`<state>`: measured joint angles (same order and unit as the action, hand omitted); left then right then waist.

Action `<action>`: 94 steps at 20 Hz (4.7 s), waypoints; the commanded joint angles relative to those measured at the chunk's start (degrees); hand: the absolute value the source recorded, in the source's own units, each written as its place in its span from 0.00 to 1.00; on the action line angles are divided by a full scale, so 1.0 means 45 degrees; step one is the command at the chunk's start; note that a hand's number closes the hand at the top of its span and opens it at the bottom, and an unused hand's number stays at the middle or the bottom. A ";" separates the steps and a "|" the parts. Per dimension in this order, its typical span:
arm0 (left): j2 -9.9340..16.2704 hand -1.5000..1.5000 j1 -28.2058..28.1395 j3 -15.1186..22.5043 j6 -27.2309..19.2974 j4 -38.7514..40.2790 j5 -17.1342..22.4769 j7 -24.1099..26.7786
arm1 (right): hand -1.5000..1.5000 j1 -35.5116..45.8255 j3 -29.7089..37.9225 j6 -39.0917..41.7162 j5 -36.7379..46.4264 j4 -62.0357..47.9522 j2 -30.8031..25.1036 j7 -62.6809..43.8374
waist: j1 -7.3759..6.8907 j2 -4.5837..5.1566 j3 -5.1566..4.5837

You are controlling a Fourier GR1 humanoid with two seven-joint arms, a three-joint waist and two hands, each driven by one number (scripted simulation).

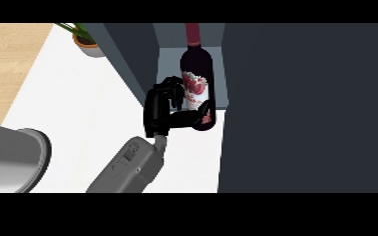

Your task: Pick up the wine, place it into the cabinet and close the cabinet

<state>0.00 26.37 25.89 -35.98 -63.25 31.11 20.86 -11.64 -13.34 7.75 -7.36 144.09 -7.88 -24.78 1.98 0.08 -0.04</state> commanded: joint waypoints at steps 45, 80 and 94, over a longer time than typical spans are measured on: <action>0.0955 0.00 0.8969 -0.1453 -0.1181 1.2002 0.2315 0.1364 | 0.00 -0.0681 0.0515 0.1005 -0.1617 0.1151 0.0554 0.0159 | 0.0375 0.0178 0.0017; 0.0395 0.00 0.7689 -0.2321 0.2029 0.9489 0.1691 0.3573 | 0.00 -0.1929 0.0542 0.1258 -0.1879 0.2399 0.0164 -0.0207 | -0.0383 -0.0114 0.0013; 0.0530 0.00 0.3837 -0.0607 0.1347 0.3073 0.1003 0.2142 | 0.00 -0.2157 -0.0174 0.0618 -0.1092 0.2661 0.0455 -0.0185 | -0.0751 -0.0293 0.0013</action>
<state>2.12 48.60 20.66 -29.26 -40.92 36.33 32.62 -18.38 -14.56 11.41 -7.49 144.08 -4.97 -20.58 -0.95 -0.96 0.01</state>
